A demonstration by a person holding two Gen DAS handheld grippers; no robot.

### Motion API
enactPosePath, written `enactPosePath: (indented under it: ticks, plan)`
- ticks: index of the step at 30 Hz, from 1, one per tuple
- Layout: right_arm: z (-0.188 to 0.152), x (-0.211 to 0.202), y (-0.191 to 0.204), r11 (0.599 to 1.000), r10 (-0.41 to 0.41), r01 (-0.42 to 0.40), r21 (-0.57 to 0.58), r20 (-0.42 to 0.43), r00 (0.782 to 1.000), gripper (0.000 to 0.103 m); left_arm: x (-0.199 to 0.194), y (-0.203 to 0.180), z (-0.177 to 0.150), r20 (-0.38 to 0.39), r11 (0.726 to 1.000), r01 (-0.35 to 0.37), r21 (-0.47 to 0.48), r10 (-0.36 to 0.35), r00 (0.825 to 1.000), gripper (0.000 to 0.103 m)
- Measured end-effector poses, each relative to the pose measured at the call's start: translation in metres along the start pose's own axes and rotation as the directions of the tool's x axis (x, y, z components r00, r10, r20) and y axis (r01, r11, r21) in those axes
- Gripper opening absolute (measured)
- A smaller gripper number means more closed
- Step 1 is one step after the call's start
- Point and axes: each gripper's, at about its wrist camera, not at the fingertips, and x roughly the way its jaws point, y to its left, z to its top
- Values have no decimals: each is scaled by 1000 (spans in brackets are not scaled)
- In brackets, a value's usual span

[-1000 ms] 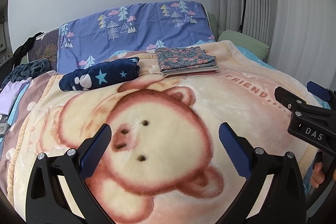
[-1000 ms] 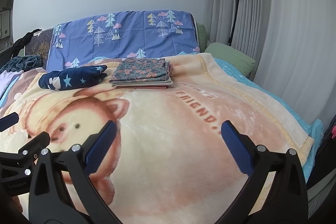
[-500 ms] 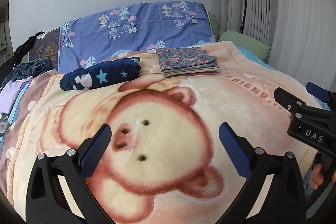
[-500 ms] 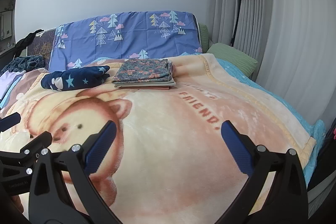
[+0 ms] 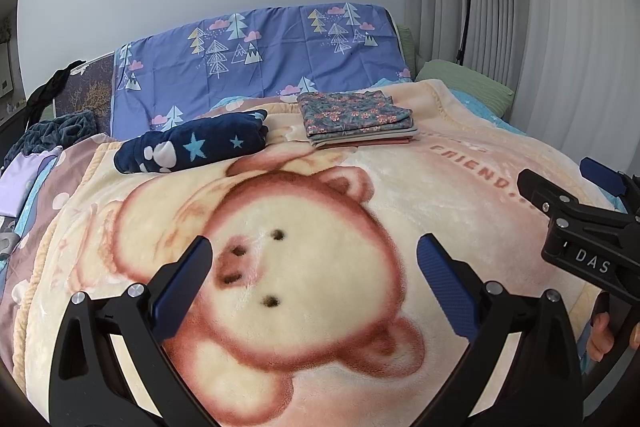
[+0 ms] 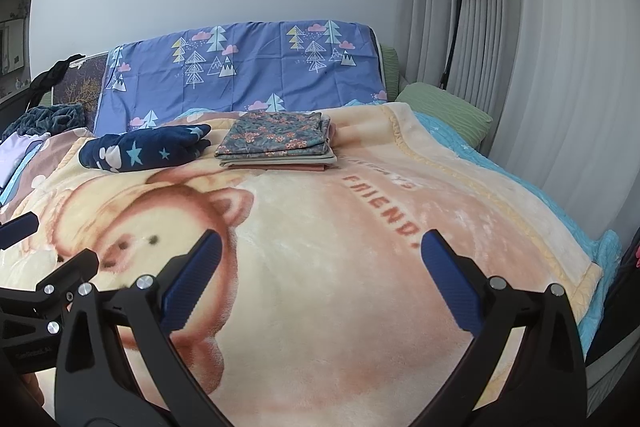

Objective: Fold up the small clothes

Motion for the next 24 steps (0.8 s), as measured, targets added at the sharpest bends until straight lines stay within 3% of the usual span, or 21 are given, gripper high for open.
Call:
enactPosePath:
  ticks: [24]
  plan:
    - [-1,3,-1,1000,1,-1,6,-8,1000,101,-2,-5,3,-5,1000,-3,-2,3,1000,102]
